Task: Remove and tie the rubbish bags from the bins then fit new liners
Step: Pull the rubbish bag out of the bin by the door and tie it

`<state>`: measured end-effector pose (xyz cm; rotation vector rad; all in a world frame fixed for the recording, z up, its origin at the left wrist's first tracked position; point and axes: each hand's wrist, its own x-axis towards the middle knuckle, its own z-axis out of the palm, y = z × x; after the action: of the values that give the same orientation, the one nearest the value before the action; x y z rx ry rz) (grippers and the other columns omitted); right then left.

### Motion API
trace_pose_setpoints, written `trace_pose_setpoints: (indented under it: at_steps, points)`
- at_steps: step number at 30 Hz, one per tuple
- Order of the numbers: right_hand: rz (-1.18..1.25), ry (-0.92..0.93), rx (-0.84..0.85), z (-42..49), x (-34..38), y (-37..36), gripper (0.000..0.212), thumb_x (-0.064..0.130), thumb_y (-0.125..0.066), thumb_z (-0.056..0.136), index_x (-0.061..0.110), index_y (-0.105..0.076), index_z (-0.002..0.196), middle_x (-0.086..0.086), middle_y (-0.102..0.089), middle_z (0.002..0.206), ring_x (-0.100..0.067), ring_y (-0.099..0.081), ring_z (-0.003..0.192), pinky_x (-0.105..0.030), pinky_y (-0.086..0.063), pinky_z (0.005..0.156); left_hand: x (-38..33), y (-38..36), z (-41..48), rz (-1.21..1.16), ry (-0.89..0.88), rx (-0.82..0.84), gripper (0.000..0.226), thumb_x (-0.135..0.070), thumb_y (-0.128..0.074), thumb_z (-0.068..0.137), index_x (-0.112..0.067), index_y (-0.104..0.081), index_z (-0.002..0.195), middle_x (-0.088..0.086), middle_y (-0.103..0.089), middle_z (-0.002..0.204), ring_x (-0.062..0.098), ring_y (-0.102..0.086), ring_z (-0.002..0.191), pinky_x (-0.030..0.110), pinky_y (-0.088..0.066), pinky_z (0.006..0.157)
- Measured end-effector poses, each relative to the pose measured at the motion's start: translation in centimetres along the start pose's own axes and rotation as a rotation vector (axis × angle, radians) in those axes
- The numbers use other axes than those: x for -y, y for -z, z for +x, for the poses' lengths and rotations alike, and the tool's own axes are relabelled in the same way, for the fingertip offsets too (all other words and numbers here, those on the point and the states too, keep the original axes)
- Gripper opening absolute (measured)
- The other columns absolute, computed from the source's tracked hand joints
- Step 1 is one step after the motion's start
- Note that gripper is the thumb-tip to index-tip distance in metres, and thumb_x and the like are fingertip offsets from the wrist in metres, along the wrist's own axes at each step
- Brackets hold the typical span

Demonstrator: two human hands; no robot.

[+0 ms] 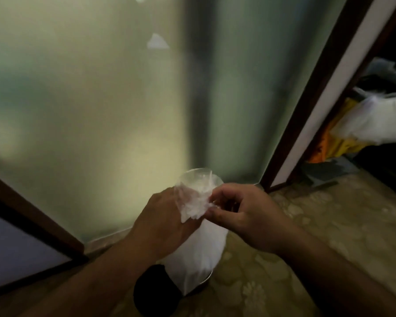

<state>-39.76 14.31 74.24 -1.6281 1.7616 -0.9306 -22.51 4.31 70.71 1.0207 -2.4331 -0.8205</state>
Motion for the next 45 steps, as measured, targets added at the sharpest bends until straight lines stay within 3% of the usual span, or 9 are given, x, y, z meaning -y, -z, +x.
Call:
trace_pose_setpoints:
  at_steps: [5,11,16,21,25,29,33,39,45]
  points:
    - [-0.116,-0.096,-0.144,-1.3,0.1,3.9,0.011,0.043,-0.069,0.089,0.048,-0.059,0.091,0.020,-0.062,0.089,0.003,-0.059,0.085,-0.014,-0.048,0.065,-2.4,-1.5,4.1,-0.028,-0.189,0.107,0.049,-0.068,-0.053,0.083,-0.033,-0.058,0.117,-0.002,-0.065,0.118,0.019,-0.062,0.107,0.041,-0.052,0.095]
    - [-0.113,-0.238,-0.285,-2.4,0.3,6.8,0.008,0.037,-0.068,0.091,0.034,-0.069,0.098,0.017,-0.070,0.085,0.006,-0.064,0.081,-0.012,-0.049,0.066,-4.6,-2.5,8.7,0.036,-0.455,0.280,0.033,-0.043,-0.047,0.088,-0.029,-0.073,0.102,-0.005,-0.073,0.099,0.010,-0.062,0.088,0.018,-0.043,0.078]
    - [-0.174,-0.361,-0.393,-2.6,-1.2,7.5,0.011,0.042,-0.068,0.089,0.035,-0.068,0.097,0.016,-0.067,0.085,0.003,-0.063,0.083,-0.012,-0.052,0.067,-5.0,-4.6,11.5,-0.017,-0.462,0.166,0.021,-0.030,-0.061,0.083,-0.022,-0.069,0.101,-0.010,-0.059,0.097,0.003,-0.048,0.084,0.019,-0.038,0.078]
    - [-0.091,-0.375,-0.461,-3.5,-3.0,9.3,0.002,0.035,-0.067,0.091,0.035,-0.067,0.092,0.019,-0.067,0.077,0.003,-0.062,0.072,-0.011,-0.049,0.064,-6.8,-7.9,13.1,-0.023,-0.510,0.404,0.048,-0.067,-0.047,0.080,-0.038,-0.059,0.117,-0.028,-0.052,0.112,-0.002,-0.053,0.098,0.021,-0.046,0.087]
    - [-0.071,-0.374,-0.480,-4.5,-5.7,12.4,0.019,0.025,-0.068,0.092,0.042,-0.059,0.087,0.037,-0.060,0.078,0.011,-0.058,0.077,-0.006,-0.045,0.066,-10.4,-11.2,14.7,-0.082,-0.525,0.471,0.017,-0.060,-0.058,0.087,-0.053,-0.052,0.101,-0.040,-0.042,0.092,-0.011,-0.051,0.085,0.013,-0.044,0.084]
    - [-0.084,-0.402,-0.492,-6.3,-9.2,17.3,0.020,0.025,-0.070,0.091,0.043,-0.061,0.093,0.021,-0.065,0.088,0.005,-0.060,0.082,-0.010,-0.048,0.068,-14.9,-14.6,17.6,-0.136,-0.518,0.437,0.025,-0.063,-0.051,0.087,-0.042,-0.058,0.097,-0.024,-0.058,0.097,-0.003,-0.058,0.089,0.016,-0.050,0.079]
    - [-0.076,-0.380,-0.521,-8.1,-13.5,22.6,0.012,0.024,-0.069,0.093,0.034,-0.068,0.100,0.014,-0.068,0.096,-0.002,-0.063,0.085,-0.018,-0.052,0.070,-19.7,-17.8,20.3,-0.181,-0.523,0.429,0.024,-0.031,-0.059,0.096,-0.050,-0.049,0.085,-0.033,-0.058,0.076,-0.020,-0.054,0.086,0.002,-0.042,0.069]
    - [0.122,-0.359,-0.566,-9.4,-18.4,28.1,0.017,0.034,-0.058,0.097,0.023,-0.064,0.109,-0.006,-0.068,0.101,-0.025,-0.064,0.094,-0.046,-0.056,0.081,-24.3,-22.6,24.2,-0.113,-0.562,0.430,0.017,-0.028,-0.051,0.100,-0.043,-0.050,0.107,-0.029,-0.053,0.094,-0.004,-0.056,0.089,0.009,-0.041,0.072]
    - [0.330,-0.425,-0.631,-9.3,-22.1,32.8,0.012,0.025,-0.043,0.106,0.024,-0.055,0.108,-0.003,-0.074,0.093,-0.017,-0.073,0.084,-0.032,-0.056,0.073,-27.3,-27.2,29.6,-0.052,-0.620,0.311,0.008,-0.045,-0.059,0.093,-0.040,-0.058,0.099,-0.022,-0.053,0.094,-0.002,-0.052,0.089,0.014,-0.040,0.075]
